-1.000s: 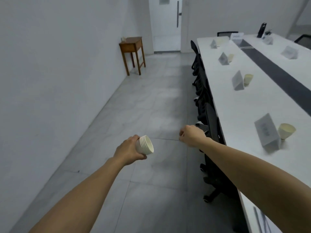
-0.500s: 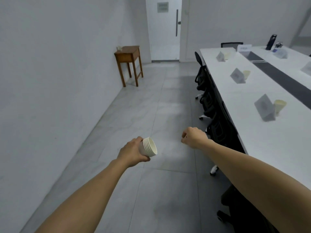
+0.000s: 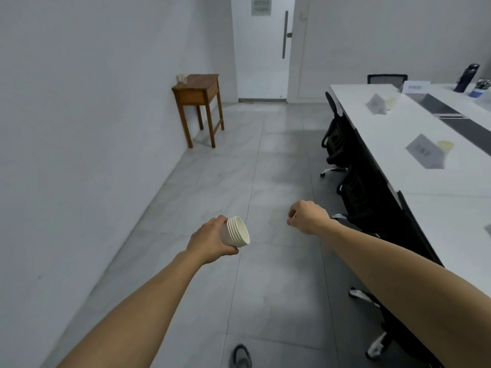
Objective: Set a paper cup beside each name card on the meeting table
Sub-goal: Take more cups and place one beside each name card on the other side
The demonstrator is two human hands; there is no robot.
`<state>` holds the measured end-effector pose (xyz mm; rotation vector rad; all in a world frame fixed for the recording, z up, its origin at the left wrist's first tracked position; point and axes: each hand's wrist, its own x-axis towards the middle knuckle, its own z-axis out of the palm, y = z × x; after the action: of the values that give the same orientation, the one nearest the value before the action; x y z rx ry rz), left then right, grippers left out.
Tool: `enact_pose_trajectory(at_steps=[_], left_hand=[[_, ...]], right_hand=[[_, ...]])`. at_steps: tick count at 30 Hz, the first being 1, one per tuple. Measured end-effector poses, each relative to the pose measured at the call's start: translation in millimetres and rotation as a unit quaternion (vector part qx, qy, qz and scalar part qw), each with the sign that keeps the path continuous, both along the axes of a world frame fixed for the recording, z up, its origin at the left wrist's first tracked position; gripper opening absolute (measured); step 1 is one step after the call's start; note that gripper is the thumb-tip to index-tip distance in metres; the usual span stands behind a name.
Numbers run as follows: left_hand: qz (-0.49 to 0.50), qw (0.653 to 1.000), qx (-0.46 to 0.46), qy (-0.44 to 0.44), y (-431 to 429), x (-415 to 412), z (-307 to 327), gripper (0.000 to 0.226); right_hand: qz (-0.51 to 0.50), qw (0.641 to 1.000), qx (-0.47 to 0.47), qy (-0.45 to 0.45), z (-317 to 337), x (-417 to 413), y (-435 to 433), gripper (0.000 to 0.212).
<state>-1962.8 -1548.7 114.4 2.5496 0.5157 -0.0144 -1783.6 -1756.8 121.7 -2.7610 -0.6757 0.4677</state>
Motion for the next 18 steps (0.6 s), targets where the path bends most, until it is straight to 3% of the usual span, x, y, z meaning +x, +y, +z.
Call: enact_pose_trajectory(at_steps=[9, 18], left_hand=[[-0.042, 0.999, 0.006, 0.014, 149.0, 250.1, 33.4, 0.073], [-0.084, 0.996, 0.006, 0.021, 231.2, 527.8, 2.2, 0.076]], right_hand=[[-0.036, 0.999, 0.028, 0.002, 28.7, 225.4, 133.2, 0.025], [-0.054, 0.997, 0.050, 0.021, -10.1, 488.8, 217.6, 0.022]])
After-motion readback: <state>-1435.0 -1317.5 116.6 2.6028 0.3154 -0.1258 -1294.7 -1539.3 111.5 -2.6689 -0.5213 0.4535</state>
